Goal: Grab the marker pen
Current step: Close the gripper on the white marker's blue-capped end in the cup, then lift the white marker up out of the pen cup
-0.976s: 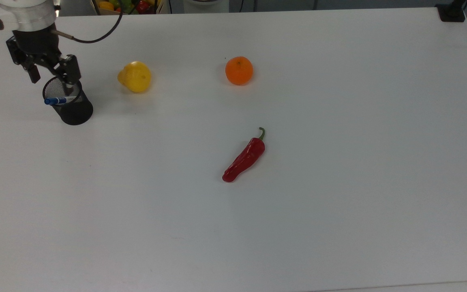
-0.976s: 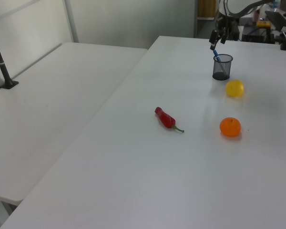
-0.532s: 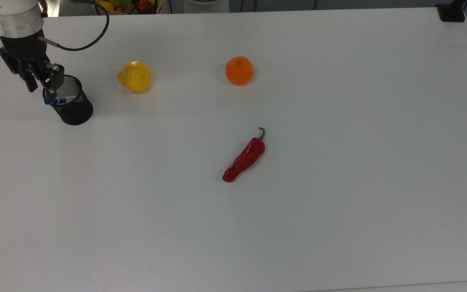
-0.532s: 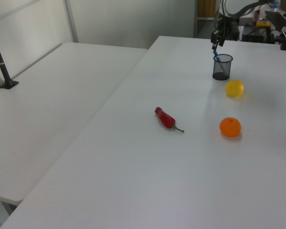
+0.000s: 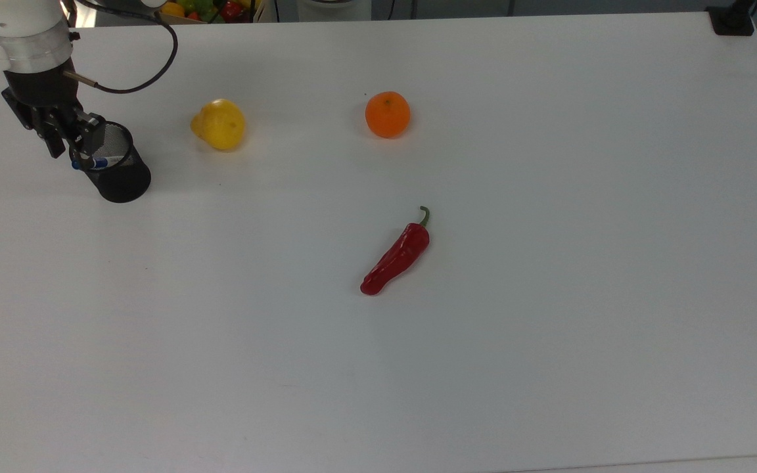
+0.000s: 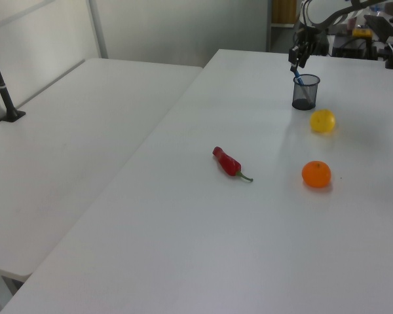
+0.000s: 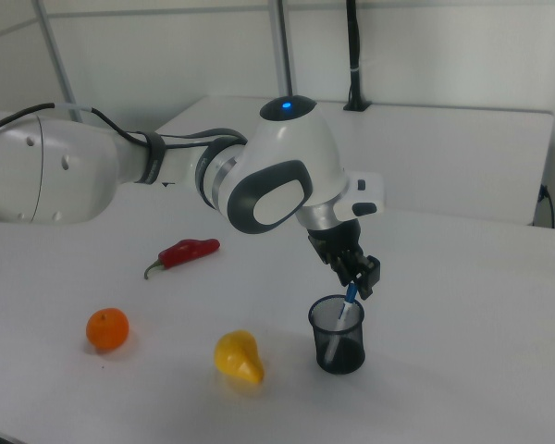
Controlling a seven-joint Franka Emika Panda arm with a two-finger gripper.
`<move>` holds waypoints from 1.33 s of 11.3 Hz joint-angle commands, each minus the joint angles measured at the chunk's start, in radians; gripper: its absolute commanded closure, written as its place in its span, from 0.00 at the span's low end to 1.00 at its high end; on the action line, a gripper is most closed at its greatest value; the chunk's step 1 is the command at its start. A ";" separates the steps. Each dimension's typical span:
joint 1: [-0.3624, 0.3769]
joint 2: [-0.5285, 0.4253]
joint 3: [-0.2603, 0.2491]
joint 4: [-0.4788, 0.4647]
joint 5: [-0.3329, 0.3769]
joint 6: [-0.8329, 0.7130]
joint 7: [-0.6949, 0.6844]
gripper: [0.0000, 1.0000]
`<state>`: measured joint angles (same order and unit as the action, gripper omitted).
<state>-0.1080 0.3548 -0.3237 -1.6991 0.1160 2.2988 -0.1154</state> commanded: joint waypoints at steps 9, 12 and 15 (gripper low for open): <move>0.002 0.012 -0.001 0.041 0.068 0.019 -0.015 0.85; 0.001 -0.014 -0.014 0.087 0.119 0.005 -0.017 0.85; 0.001 -0.051 -0.032 0.133 0.134 -0.010 -0.018 0.85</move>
<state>-0.1126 0.3462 -0.3418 -1.5820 0.2247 2.3022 -0.1153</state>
